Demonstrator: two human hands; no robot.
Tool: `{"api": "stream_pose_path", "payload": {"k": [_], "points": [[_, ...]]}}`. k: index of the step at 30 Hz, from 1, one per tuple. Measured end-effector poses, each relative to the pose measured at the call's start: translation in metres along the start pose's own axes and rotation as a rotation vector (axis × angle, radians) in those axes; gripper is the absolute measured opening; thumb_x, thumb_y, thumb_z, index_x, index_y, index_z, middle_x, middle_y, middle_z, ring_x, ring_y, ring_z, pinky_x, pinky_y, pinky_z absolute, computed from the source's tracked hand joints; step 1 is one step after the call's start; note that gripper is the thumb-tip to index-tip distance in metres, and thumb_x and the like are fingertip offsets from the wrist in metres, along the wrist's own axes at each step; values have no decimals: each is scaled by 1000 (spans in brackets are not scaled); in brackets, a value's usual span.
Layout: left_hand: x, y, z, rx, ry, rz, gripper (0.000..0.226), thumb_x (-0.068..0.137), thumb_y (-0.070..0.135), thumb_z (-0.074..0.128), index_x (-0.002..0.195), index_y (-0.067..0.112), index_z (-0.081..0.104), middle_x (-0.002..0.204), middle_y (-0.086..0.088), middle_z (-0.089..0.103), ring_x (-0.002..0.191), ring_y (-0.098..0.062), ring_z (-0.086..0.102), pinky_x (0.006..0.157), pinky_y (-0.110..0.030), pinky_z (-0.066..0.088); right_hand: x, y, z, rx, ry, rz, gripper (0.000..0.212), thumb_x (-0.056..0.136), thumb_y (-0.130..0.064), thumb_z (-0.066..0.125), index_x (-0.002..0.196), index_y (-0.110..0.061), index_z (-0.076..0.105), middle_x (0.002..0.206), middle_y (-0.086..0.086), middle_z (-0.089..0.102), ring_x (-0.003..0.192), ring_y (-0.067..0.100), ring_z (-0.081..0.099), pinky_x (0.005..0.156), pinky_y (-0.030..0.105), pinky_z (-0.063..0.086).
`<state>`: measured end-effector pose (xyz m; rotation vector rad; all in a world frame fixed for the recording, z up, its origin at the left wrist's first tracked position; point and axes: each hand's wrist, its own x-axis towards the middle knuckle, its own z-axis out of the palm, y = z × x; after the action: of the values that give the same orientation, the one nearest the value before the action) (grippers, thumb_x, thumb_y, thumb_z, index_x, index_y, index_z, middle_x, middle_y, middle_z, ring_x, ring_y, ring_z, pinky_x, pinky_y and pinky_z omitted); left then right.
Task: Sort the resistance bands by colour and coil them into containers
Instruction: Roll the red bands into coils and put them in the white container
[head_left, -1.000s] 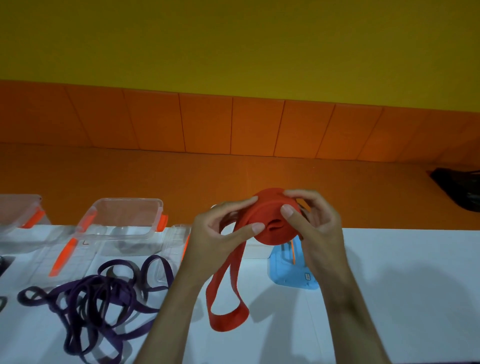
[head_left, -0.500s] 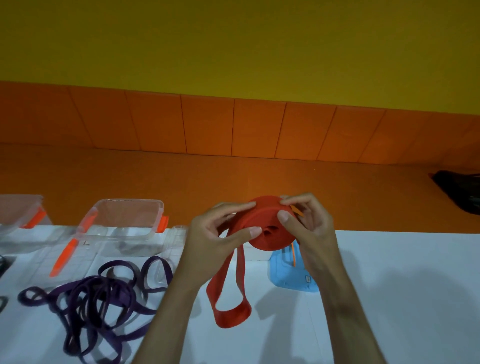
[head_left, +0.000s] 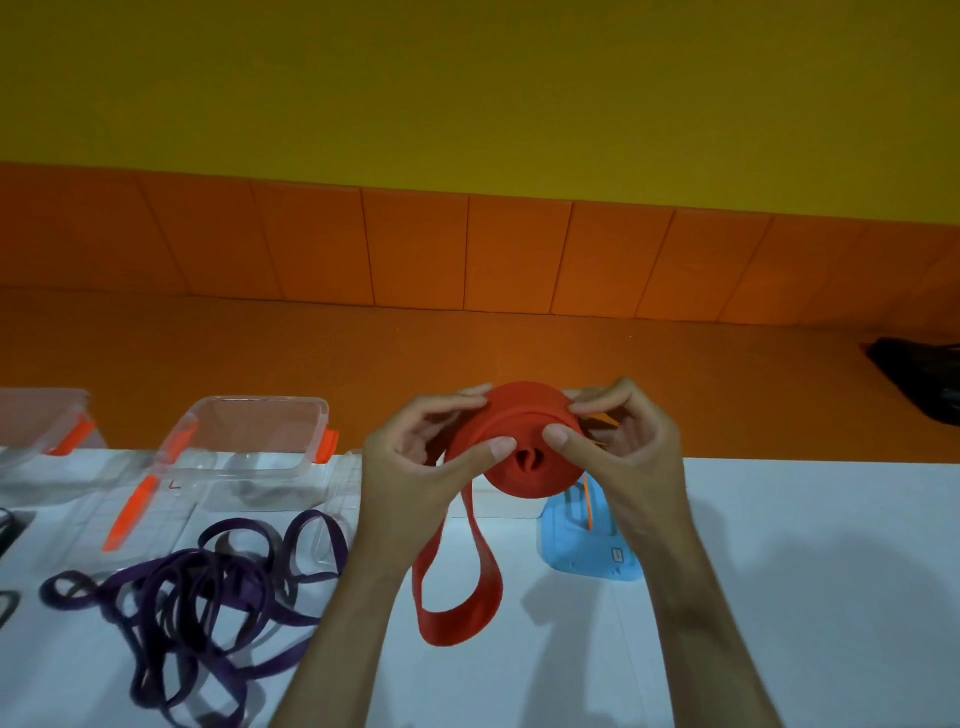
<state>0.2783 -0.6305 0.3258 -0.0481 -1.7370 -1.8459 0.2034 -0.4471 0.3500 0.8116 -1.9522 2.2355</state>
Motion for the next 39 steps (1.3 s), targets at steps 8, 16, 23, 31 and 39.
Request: {"api": "stream_pose_path", "payload": {"k": [8,16,23,31,39], "points": [[3,4,-6,29,-86,-58,47,76,26,92,120,37,79,121,11,78,115,-13,74,90,-25,62,0,9,-2,59,-38,51,27,81,-41,88,102,-33,72,122,2,75,119,25,71,90,35,61],[-1,-3,0,-23,-60,-78,43,78,26,91,119,31,80,126,3,74,120,-21,71,93,-32,62,1,3,-5,83,-12,76,35,78,-45,91,104,-31,73,114,-2,75,107,23,74,81,35,63],[-3,-3,2,12,-66,-79,43,74,29,97,112,32,78,117,6,79,113,-15,75,90,-26,62,1,1,-5,-58,-158,92,32,77,-36,88,82,-25,59,114,-1,77,110,21,73,75,35,65],[0,-2,-5,-10,-139,-125,42,79,28,91,118,35,80,119,3,78,116,-22,73,91,-32,63,-1,5,-3,-32,-102,50,22,85,-39,80,106,-38,75,120,-4,73,116,20,70,84,36,63],[-2,-4,2,8,-148,-132,38,78,28,89,112,42,80,118,9,78,113,-13,74,88,-25,61,-3,9,0,-89,-66,40,32,75,-41,90,99,-35,70,111,-2,74,110,24,72,80,35,65]]}}
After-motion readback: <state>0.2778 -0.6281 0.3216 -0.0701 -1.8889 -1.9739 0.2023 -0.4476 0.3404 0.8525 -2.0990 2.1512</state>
